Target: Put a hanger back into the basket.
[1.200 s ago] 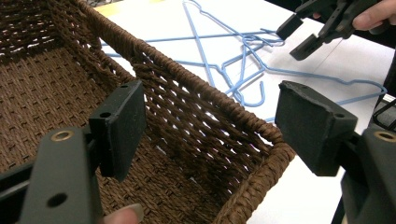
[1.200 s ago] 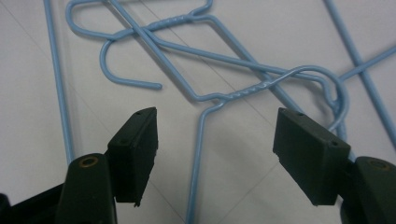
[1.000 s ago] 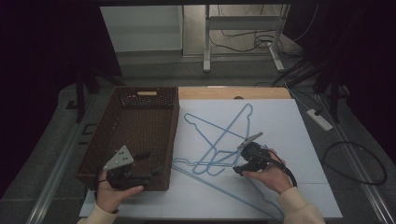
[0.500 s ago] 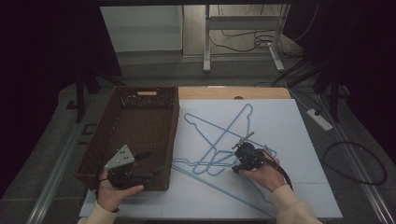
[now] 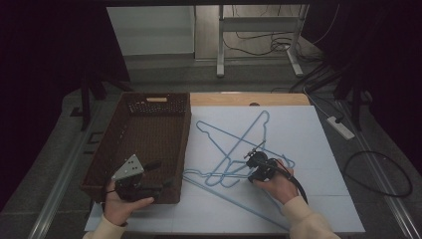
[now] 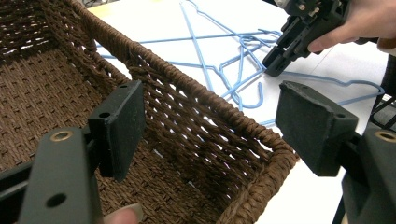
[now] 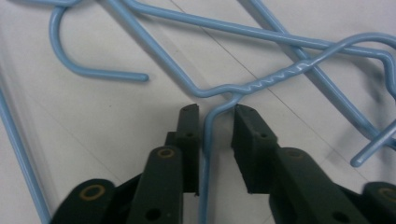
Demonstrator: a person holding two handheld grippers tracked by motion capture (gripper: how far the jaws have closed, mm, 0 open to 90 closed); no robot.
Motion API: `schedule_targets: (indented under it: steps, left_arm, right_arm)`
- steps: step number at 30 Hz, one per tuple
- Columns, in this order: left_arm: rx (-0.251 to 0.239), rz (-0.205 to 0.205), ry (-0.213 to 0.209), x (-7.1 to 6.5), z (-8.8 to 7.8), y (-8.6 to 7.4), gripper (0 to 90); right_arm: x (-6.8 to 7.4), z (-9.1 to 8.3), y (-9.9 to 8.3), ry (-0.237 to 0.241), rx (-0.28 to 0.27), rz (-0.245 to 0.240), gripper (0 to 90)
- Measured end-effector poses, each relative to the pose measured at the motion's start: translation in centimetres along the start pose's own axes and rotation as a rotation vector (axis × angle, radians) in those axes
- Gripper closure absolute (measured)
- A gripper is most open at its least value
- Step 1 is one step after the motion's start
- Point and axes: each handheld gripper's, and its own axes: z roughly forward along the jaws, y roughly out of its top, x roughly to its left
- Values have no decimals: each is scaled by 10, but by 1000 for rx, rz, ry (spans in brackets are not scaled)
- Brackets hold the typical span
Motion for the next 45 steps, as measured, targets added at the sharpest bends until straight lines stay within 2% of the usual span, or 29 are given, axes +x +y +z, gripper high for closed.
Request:
schedule_targets:
  steps: [2, 4, 10, 16, 24, 29, 31, 39, 41, 45]
  left_arm:
    - [-1, -1, 1, 0, 0, 0, 257]
    - [-3, -2, 2, 0, -1, 0, 257]
    - [-7, 1, 3, 0, -2, 1, 257]
    - [-8, -2, 6, 1, -2, 1, 257]
    - [-7, 3, 5, -1, -2, 2, 257]
    - [-9, 5, 4, -1, -2, 2, 257]
    - [-8, 5, 3, -1, -2, 3, 257]
    - [-5, 10, -2, -3, 0, 3, 258]
    - [-6, 9, -3, -4, 1, 4, 258]
    - [-4, 15, -8, -6, 3, 5, 259]
  right_arm:
    - [1, 1, 2, -18, 8, 32, 822]
    - [3, 1, 3, -30, 10, 40, 864]
    - [5, 0, 1, -46, -3, 21, 872]
    - [3, -6, -10, -35, -74, -27, 874]
    - [6, -28, -24, -34, -206, -86, 877]
    - [8, -38, -29, -36, -258, -118, 878]
    - [8, -47, -34, -30, -303, -134, 879]
    - [4, -56, -41, -38, -346, -150, 880]
    - [3, -59, -43, -23, -362, -153, 881]
    - [2, -61, -44, -22, -375, -164, 881]
